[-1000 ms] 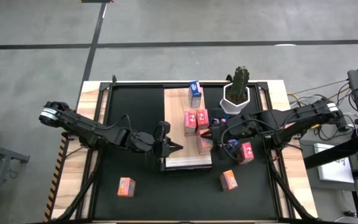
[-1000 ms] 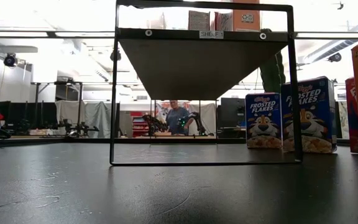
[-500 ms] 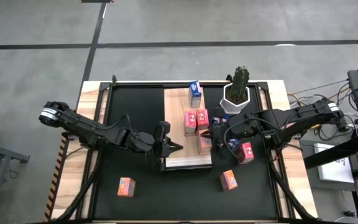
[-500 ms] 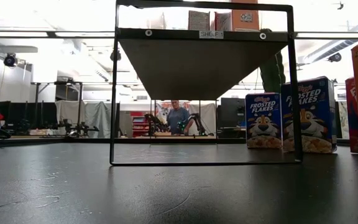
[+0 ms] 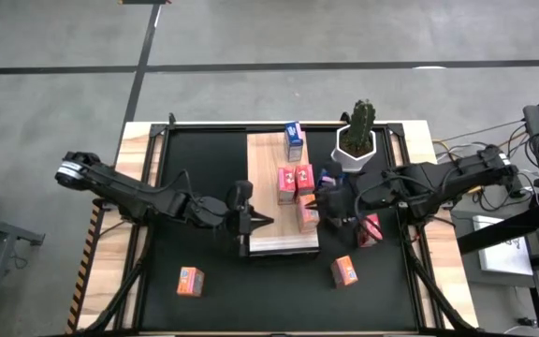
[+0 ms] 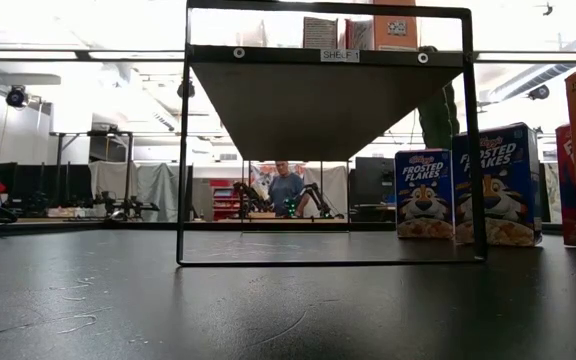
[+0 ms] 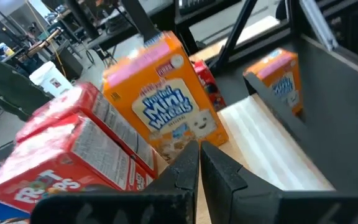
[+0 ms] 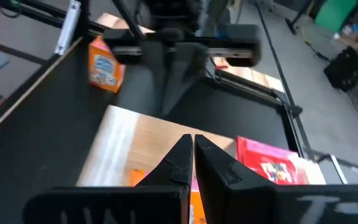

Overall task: Stack cereal on shelf
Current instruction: Put the left orange cereal box aligned with the other orange cereal box on the shelf

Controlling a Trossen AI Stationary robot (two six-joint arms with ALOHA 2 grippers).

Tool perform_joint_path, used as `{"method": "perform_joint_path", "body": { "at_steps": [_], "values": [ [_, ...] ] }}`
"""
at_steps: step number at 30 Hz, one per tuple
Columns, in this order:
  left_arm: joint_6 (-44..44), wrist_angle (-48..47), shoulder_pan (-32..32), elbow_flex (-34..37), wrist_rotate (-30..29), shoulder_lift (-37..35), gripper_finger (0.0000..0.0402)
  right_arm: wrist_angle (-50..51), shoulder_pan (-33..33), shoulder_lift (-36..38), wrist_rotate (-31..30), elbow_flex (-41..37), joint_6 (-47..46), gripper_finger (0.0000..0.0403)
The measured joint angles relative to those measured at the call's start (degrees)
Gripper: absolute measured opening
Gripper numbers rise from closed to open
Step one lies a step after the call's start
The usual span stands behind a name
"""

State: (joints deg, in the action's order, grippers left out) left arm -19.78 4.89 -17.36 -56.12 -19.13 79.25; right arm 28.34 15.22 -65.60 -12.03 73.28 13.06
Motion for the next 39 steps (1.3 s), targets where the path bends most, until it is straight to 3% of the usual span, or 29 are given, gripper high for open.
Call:
{"method": "perform_joint_path", "body": {
  "at_steps": [13, 16, 20, 24, 29, 35, 39],
  "values": [
    [11.8, -6.0, -1.8, -0.5, -0.8, -8.5, 0.0, -1.5, 8.3, 5.9, 0.0, -2.3, 4.0, 0.0009],
    [16.4, -11.3, -1.7, -3.3, -3.1, -8.8, 0.0, -2.5, 9.5, 7.0, 0.0, -4.0, 5.2, 0.0009],
    [24.6, -26.8, -1.8, -9.8, -3.9, -7.7, 0.0, -4.2, 10.3, 8.6, 0.0, -6.7, 6.7, 0.0009],
    [41.4, -47.6, -1.8, -19.2, -2.4, -5.3, 0.0, -5.5, 10.4, 10.8, 0.0, -9.5, 8.1, 0.0009],
    [66.9, -67.1, -2.5, -28.4, 6.6, -1.6, 0.0, -6.9, 10.4, 13.8, -0.1, -13.1, 10.0, 0.0009],
    [93.2, -72.2, -9.6, -28.6, 8.2, 0.8, 0.0004, -8.1, 10.4, 16.4, 0.0, -16.3, 11.7, 0.0009],
    [109.5, -72.4, -17.2, -25.2, 8.1, 2.1, 0.0033, -8.0, 10.4, 17.2, 0.0, -17.6, 12.5, 0.0009]
  ]
}}
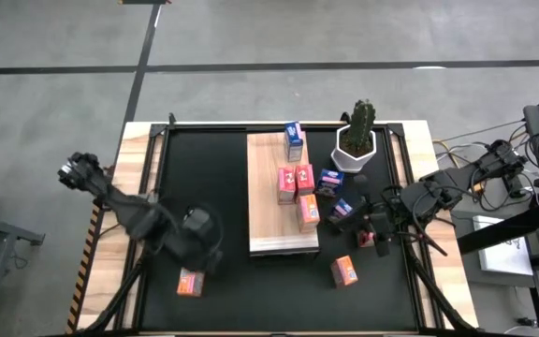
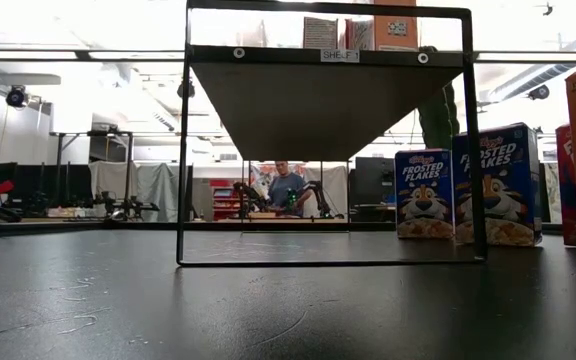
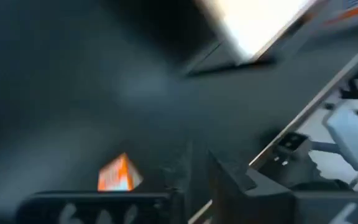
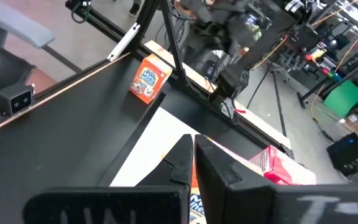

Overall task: Stack cereal on shelf
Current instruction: Put the left orange cereal box aligned with the other orange cereal box on the shelf

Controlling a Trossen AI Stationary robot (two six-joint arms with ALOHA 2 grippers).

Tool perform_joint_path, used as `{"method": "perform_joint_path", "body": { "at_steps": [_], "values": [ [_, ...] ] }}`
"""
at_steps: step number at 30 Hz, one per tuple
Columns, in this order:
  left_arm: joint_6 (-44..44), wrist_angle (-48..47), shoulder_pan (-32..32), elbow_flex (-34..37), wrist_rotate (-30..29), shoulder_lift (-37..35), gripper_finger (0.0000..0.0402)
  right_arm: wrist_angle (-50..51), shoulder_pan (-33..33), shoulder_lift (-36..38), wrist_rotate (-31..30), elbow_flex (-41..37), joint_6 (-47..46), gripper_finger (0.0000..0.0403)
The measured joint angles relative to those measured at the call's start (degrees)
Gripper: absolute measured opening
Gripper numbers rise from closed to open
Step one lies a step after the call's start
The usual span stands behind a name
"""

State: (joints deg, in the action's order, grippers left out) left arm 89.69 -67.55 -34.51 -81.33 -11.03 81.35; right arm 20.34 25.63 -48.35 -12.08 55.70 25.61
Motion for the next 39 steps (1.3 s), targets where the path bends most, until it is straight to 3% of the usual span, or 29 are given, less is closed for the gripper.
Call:
{"method": "perform_joint_path", "body": {
  "at_steps": [4, 8, 16, 25, 39],
  "values": [
    [16.7, 0.0, -6.7, 3.6, 1.7, 1.6, 0.0085, 0.0, 0.0, 0.3, 0.0, -0.7, 0.0, 0.0009],
    [27.5, -0.2, -11.3, 5.4, 5.2, 4.0, 0.0147, 0.2, 0.0, 0.2, 0.1, -1.3, -0.1, 0.0009],
    [30.4, -0.9, -12.9, 6.1, 6.6, 7.6, 0.023, 0.0, 0.0, -0.1, 0.3, -1.4, -1.0, 0.0009],
    [29.8, -2.6, -13.8, 5.4, 7.6, 10.6, 0.0242, 0.3, 0.0, -0.1, 0.5, -1.4, -3.2, 0.0009],
    [29.2, -13.6, -14.4, -7.9, 7.2, 18.4, 0.0243, 0.5, 0.0, -0.2, 0.5, -1.8, -4.7, 0.0009]
  ]
}}
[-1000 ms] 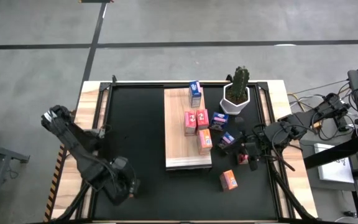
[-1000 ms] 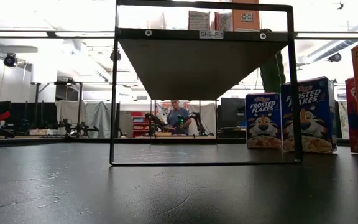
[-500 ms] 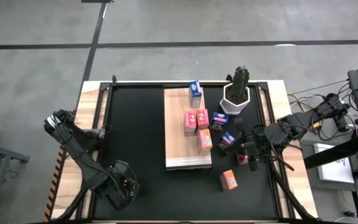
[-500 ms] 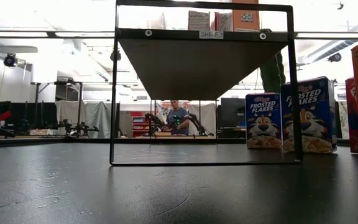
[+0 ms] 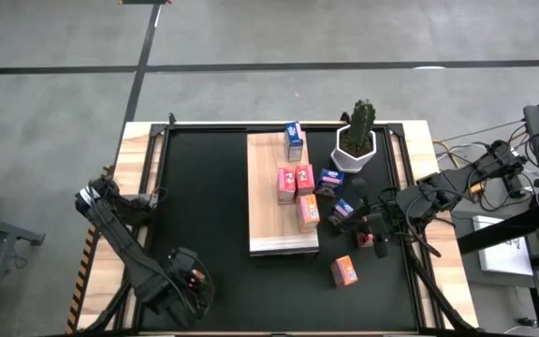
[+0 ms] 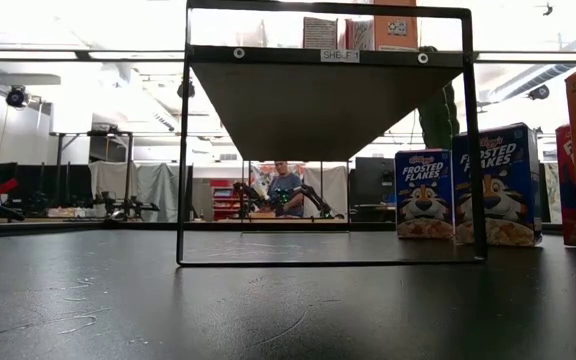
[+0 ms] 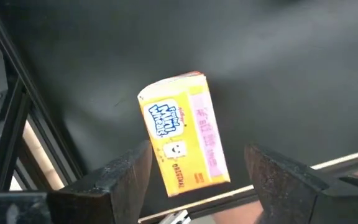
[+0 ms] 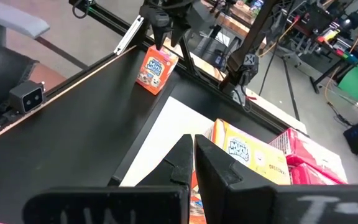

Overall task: Stack cereal on shelf
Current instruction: Put the left orange cereal box aligned with the other orange cereal box on the shelf

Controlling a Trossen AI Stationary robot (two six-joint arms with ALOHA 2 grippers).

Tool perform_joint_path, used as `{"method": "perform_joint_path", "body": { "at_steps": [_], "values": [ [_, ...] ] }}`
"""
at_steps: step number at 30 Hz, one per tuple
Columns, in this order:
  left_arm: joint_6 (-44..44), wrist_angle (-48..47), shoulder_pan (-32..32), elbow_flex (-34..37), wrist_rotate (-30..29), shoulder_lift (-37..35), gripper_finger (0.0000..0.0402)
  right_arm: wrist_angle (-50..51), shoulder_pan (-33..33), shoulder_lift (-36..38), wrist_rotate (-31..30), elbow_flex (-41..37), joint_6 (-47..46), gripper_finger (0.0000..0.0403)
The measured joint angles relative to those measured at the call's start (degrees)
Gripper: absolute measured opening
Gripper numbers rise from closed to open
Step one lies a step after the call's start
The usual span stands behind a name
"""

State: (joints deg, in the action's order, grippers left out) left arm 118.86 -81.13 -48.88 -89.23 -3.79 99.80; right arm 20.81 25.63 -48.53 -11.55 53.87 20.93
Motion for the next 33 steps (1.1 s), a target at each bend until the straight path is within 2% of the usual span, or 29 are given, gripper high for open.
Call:
{"method": "perform_joint_path", "body": {
  "at_steps": [22, 26, 33],
  "values": [
    [2.0, -0.7, -1.0, 2.1, -1.6, 2.5, 0.0239, 2.2, 0.0, 0.0, 0.0, -0.5, -3.2, 0.0009],
    [1.4, -0.4, -1.0, 2.1, -1.6, 2.9, 0.022, 2.6, 0.0, 0.0, 0.0, -0.5, -3.4, 0.0009],
    [0.3, 0.7, -1.0, 2.1, -1.6, 2.9, 0.0162, 2.6, 0.0, 0.0, 0.0, -0.5, -3.4, 0.0009]
  ]
}}
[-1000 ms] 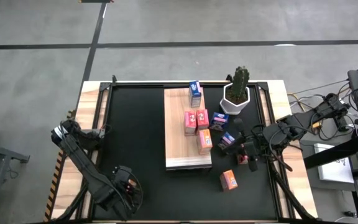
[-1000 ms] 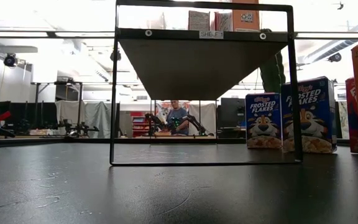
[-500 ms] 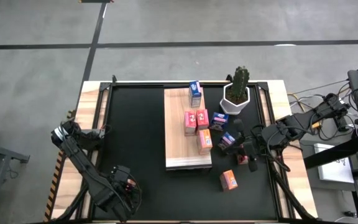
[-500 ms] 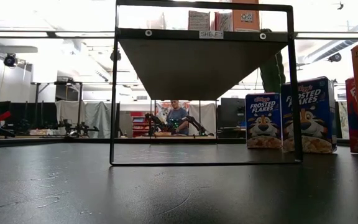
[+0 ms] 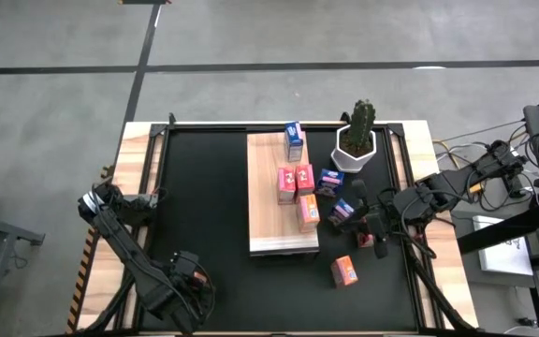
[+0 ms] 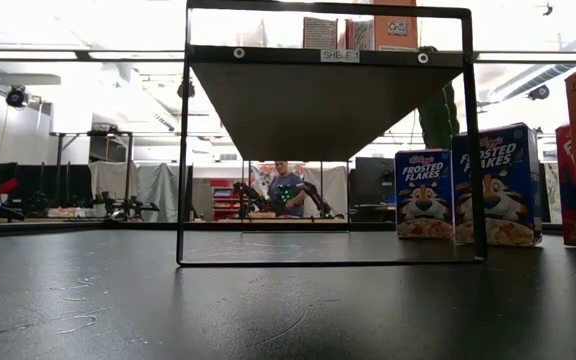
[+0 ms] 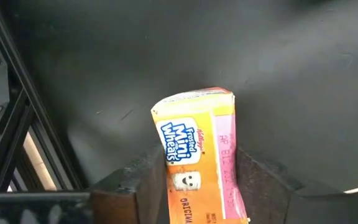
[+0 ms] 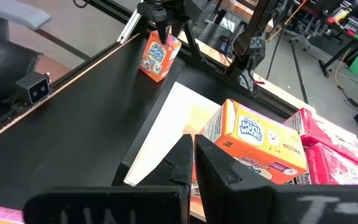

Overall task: Stack cereal on shelf
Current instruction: Put the left orange cereal box aligned with the other orange cereal box on the shelf

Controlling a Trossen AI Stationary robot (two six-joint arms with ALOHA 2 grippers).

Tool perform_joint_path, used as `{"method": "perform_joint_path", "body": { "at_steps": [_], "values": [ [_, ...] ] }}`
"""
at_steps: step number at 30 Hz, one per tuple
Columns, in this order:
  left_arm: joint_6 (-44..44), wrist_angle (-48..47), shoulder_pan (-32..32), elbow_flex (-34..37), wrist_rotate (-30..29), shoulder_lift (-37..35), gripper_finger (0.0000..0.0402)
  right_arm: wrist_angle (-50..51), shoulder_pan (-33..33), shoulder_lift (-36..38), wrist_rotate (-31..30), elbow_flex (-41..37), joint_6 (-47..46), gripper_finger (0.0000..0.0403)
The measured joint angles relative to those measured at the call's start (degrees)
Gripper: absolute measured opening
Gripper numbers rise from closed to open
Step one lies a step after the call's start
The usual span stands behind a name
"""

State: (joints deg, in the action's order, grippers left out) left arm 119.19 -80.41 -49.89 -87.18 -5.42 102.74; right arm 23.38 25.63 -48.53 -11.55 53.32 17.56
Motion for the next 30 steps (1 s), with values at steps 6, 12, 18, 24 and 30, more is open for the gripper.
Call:
{"method": "perform_joint_path", "body": {
  "at_steps": [6, 12, 18, 24, 30],
  "values": [
    [-1.4, 0.2, 0.0, -0.4, 0.0, -0.1, 0.0148, 0.0, 0.0, 0.0, 0.0, 0.0, 0.0, 0.0009],
    [-6.2, -5.1, 0.1, -7.3, 0.0, -0.3, 0.0149, 0.0, 0.0, 0.0, 0.0, 0.0, -1.1, 0.0009],
    [-18.8, -9.6, 0.2, -18.4, -3.3, -0.4, 0.0148, 0.0, 0.0, 0.0, 0.0, 0.0, -1.0, 0.0009],
    [-43.8, -9.6, 0.5, -28.8, -18.5, -0.4, 0.0148, 0.0, 0.0, 0.0, 0.0, 0.0, -1.0, 0.0009],
    [-69.1, -9.6, 1.4, -38.5, -33.1, -0.5, 0.0148, 0.0, 0.0, 0.0, 0.0, 0.0, -1.0, 0.0009]
  ]
}}
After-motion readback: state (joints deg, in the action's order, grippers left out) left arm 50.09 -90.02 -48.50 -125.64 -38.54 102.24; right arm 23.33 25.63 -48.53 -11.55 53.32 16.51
